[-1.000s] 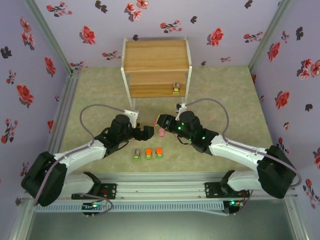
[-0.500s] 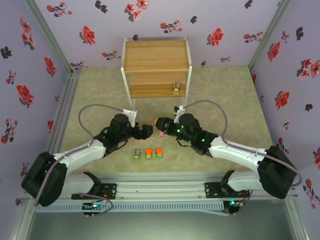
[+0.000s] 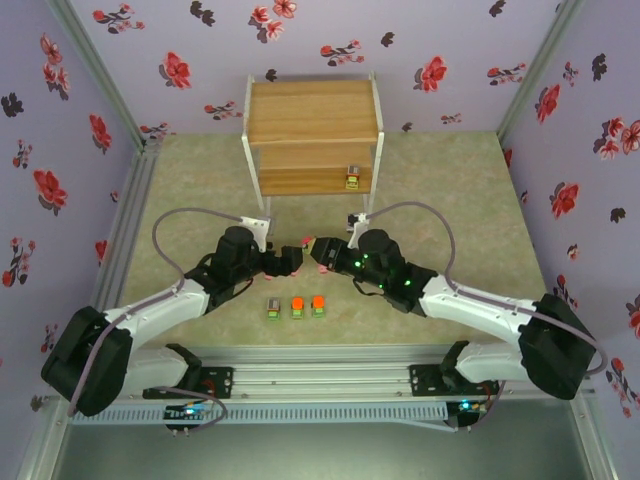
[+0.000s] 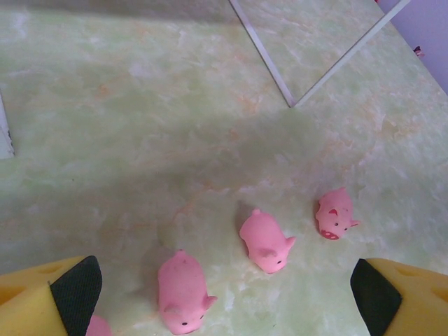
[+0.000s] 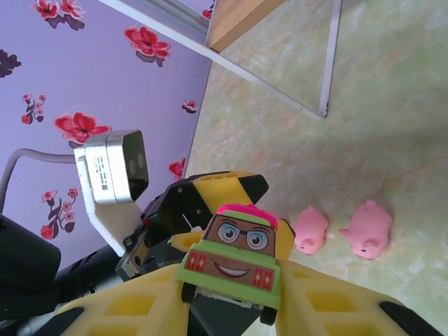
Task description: Place and organize the plastic toys onto the shelf
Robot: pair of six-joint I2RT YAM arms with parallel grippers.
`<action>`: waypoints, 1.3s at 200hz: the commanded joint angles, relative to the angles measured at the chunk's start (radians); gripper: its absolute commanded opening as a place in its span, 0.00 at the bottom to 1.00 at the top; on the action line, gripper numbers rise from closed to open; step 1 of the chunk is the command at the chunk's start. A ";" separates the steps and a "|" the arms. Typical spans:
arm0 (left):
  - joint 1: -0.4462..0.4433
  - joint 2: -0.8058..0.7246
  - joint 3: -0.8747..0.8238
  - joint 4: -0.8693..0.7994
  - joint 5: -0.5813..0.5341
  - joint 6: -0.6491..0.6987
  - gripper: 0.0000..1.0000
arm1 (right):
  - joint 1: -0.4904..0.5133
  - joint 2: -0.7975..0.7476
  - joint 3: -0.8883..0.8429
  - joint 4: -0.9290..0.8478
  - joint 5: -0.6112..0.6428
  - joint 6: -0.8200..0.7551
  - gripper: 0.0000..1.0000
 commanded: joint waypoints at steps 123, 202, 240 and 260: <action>0.023 -0.020 -0.008 -0.016 -0.015 -0.008 0.96 | 0.047 -0.012 -0.042 0.033 -0.008 -0.011 0.05; 0.033 -0.024 -0.012 -0.015 -0.014 -0.013 0.96 | 0.079 -0.002 -0.047 0.049 0.012 -0.020 0.05; 0.059 -0.026 -0.021 0.004 0.041 -0.035 0.96 | 0.079 -0.090 -0.039 -0.036 0.084 -0.075 0.06; 0.062 -0.011 -0.013 0.018 0.101 -0.037 0.96 | 0.078 -0.104 -0.034 -0.037 0.091 -0.095 0.06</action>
